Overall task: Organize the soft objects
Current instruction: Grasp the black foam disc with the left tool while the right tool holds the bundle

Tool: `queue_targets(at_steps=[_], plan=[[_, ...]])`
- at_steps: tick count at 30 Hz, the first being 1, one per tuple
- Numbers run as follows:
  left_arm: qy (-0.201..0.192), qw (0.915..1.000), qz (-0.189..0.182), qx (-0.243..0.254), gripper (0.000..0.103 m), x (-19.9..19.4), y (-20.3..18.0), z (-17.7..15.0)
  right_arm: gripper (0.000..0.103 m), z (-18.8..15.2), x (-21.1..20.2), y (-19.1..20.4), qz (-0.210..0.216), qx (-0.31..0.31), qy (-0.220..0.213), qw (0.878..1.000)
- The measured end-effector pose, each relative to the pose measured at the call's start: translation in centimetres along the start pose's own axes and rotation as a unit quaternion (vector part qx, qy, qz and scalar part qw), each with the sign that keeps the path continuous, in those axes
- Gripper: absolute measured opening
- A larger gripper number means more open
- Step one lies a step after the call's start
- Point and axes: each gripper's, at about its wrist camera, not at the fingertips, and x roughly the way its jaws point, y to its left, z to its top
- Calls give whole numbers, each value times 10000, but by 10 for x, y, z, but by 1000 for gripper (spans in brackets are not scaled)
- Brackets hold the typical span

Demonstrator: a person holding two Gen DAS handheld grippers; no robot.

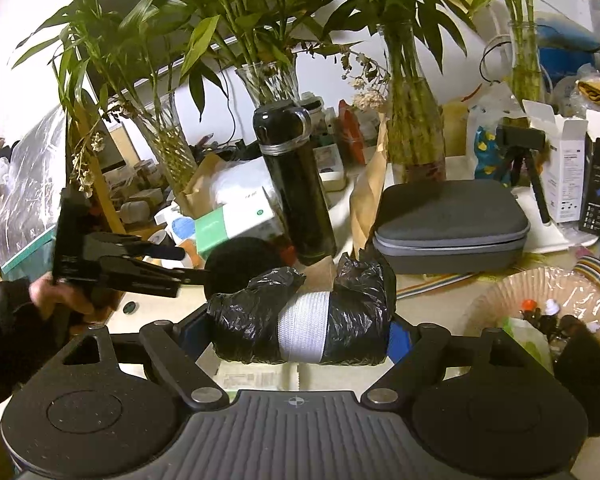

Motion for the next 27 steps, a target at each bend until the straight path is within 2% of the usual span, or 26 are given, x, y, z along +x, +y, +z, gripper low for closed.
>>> queue_targets(at_steps=[7, 10, 15, 16, 17, 18, 27], plan=[[134, 9998, 76, 85, 68, 31, 7, -2, 86, 3, 6, 7, 173, -91, 41, 9998], [140, 9998, -9, 113, 68, 40, 9, -4, 86, 4, 7, 10, 269, -134, 53, 9995], [153, 9998, 49, 133, 67, 47, 6, -5, 86, 5, 8, 14, 302, -236, 90, 9992], [124, 9998, 59, 144, 65, 45, 5, -4, 86, 5, 8, 14, 292, -237, 79, 9993], [69, 9998, 40, 163, 49, 43, 5, -4, 86, 6, 7, 14, 305, -221, 65, 9993], [64, 9998, 21, 173, 45, 41, 4, -3, 86, 6, 6, 13, 315, -200, 61, 9993], [-107, 9999, -64, 107, 39, -5, -2, 4, 86, 4, 3, 13, 205, -240, 44, 9995]])
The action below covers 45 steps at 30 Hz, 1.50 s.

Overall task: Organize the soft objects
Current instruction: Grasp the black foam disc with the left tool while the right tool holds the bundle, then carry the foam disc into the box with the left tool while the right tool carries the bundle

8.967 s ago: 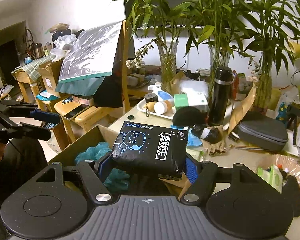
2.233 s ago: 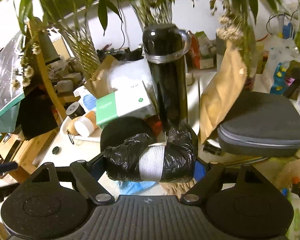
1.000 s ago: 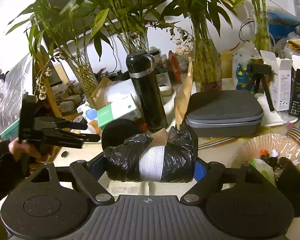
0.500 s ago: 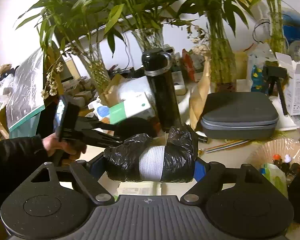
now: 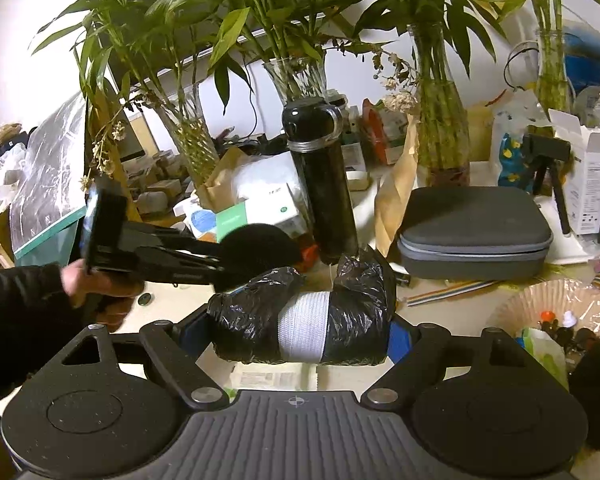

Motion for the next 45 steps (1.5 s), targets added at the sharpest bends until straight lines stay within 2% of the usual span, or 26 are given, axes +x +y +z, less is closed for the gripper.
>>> queue_targets(at_steps=[9, 13, 20, 24, 31, 36, 45], plan=[[-206, 9992, 302, -155, 38, -68, -17, 1, 85, -2, -15, 16, 18, -373, -190, 9991], [-359, 9981, 449, -220, 38, -104, -28, 0, 85, -3, -30, 28, 231, -637, -332, 9972], [-593, 9953, 661, -387, 38, -168, -56, -7, 85, -6, -58, 63, 540, -977, -314, 9933], [-785, 9923, 627, -721, 38, -203, -68, -12, 85, -1, -78, 78, 605, -1181, -306, 9907], [-1051, 9892, 561, -858, 38, -258, -91, -25, 85, 1, -111, 98, 560, -1554, -308, 9858], [-1136, 9885, 514, -861, 38, -281, -103, -42, 85, -6, -127, 106, 503, -1641, -325, 9846], [-979, 9900, 516, -870, 38, -300, -122, -85, 85, -24, -134, 117, 532, -1738, -308, 9829]])
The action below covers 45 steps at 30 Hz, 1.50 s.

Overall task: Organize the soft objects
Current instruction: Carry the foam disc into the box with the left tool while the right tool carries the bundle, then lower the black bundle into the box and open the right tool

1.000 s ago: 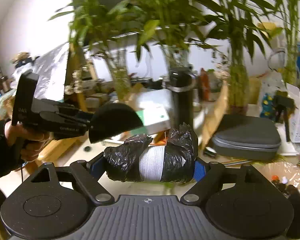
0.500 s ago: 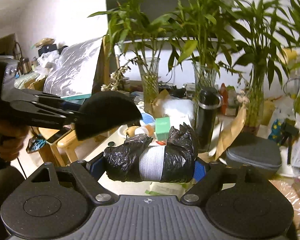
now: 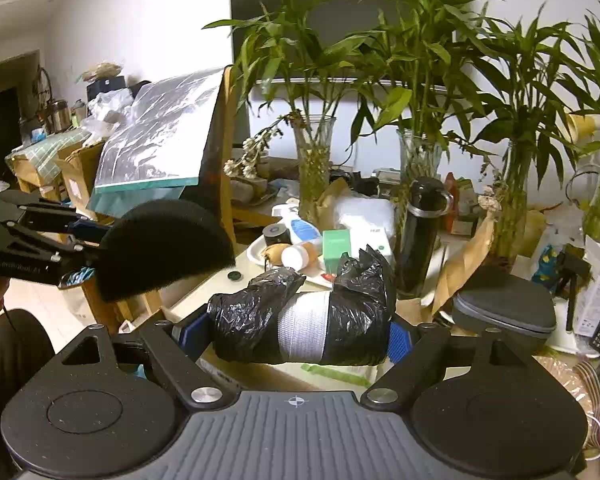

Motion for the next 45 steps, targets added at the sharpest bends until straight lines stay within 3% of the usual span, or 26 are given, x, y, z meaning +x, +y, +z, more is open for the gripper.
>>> queue_targets(at_steps=[7, 13, 15, 17, 31, 38, 45], plan=[[229, 9997, 54, 96, 39, 0, -10, -25, 85, -9, -8, 7, 39, 56, -53, 10000], [246, 9995, -158, 77, 50, -1, -15, -51, 85, -24, -10, 14, 63, 21, 37, 10000], [224, 9997, -123, 46, 61, -6, -17, -59, 85, -29, -11, 14, 40, 36, 58, 10000], [141, 9998, -118, -28, 64, -13, -17, -66, 85, -34, -13, 13, 32, 111, 78, 9999], [-24, 9989, 106, -459, 65, -39, -17, -95, 85, -61, -14, 19, 74, 291, 247, 9992], [-31, 9996, 196, -206, 65, -39, -25, -108, 85, -66, -9, 28, 192, 345, 345, 9986], [-124, 9997, 218, -22, 65, -40, -31, -112, 86, -48, -4, 43, 334, 196, 220, 9990]])
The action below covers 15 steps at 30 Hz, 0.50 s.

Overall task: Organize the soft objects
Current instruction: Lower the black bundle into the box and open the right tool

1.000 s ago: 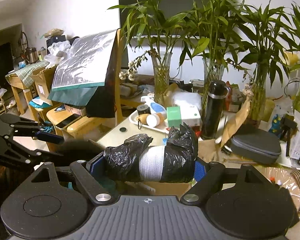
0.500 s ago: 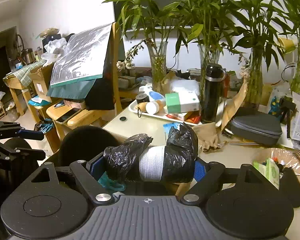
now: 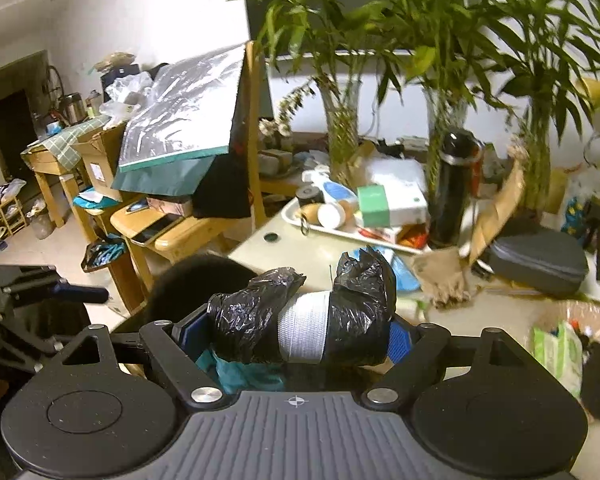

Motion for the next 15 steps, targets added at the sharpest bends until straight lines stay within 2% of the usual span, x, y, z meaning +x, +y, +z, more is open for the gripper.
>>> queue_targets(at_steps=[3, 4, 5, 10, 15], plan=[[-90, 9999, -71, -62, 65, -3, 1, 0, 88, 6, 7, 8, 140, -138, 0, 9998], [-114, 9999, -81, -92, 65, -4, 2, 0, 98, 7, 12, 11, 223, -200, 93, 9995], [-124, 9998, -76, -112, 65, -5, 3, 0, 103, 6, 20, 13, 304, -285, 276, 9987], [-167, 9994, 86, -305, 65, -7, 8, 1, 103, -14, 39, 24, 8, -738, 689, 9949], [-95, 9989, 171, -417, 65, -5, 13, 3, 103, -28, 36, 17, -141, -576, 732, 9956]])
